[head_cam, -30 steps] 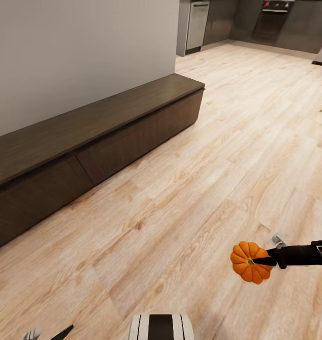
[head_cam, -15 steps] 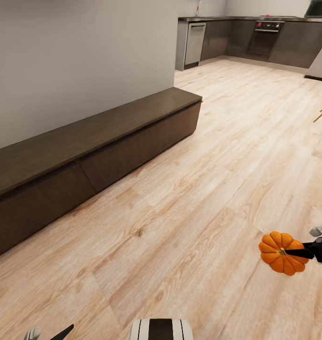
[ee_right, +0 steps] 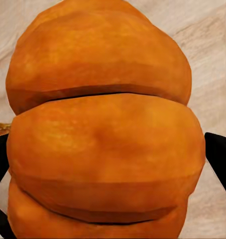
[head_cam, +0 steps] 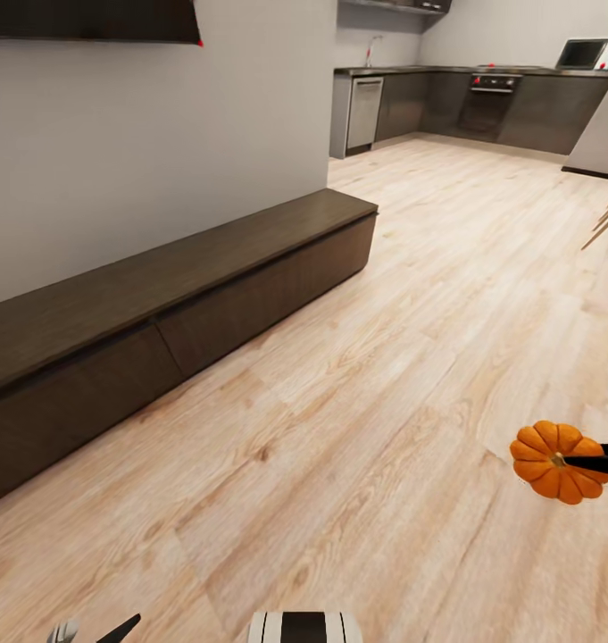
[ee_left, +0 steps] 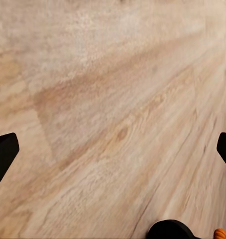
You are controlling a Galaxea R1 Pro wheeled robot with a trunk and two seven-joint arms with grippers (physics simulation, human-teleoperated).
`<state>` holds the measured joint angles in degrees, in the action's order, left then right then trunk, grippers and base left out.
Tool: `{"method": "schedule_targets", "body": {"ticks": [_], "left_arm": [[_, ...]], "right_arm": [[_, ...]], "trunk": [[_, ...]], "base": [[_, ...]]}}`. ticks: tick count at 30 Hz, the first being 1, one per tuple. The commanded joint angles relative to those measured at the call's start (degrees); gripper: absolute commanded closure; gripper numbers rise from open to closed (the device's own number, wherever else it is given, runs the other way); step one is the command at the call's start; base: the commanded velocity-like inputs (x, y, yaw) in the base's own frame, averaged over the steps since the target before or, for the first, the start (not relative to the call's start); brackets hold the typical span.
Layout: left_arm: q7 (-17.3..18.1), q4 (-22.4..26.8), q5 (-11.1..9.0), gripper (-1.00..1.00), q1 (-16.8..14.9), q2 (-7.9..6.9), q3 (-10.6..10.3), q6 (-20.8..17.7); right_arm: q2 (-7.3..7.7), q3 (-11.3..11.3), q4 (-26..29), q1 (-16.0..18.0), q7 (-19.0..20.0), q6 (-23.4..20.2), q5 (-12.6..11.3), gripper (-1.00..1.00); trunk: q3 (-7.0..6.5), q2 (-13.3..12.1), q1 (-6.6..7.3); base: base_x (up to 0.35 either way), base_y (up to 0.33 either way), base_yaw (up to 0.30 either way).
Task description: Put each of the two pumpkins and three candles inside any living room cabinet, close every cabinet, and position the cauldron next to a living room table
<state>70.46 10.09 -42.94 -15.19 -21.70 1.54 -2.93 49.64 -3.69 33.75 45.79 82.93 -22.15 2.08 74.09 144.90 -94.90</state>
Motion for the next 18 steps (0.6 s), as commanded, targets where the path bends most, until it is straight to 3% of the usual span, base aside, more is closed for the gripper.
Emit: {"method": "schedule_targets", "body": {"ticks": [1, 7, 18], "left_arm": [[0.2, 0.0, 0.05, -1.0, -0.02, 0.0, 0.13, -0.32], [0.2, -0.02, 0.05, -1.0, -0.02, -0.01, 0.13, -0.32], [0.2, 0.01, 0.05, -1.0, -0.02, 0.03, 0.13, -0.33]], "right_arm": [[0.11, -0.08, 0.96, 0.0, 0.3, -0.84, 0.01, 1.0], [0.28, -0.22, 5.38, 0.0, 0.28, -2.64, -0.37, 1.0], [0.28, -0.23, 6.28, 0.0, 0.21, -3.15, -0.34, 1.0]], "trunk": [[-0.19, 0.0, 0.03], [-1.51, -0.08, 0.19], [-3.95, -0.23, 0.47]], "base": [[0.0, 0.0, 0.0], [0.0, 0.0, 0.0], [0.0, 0.0, 0.0]]}}
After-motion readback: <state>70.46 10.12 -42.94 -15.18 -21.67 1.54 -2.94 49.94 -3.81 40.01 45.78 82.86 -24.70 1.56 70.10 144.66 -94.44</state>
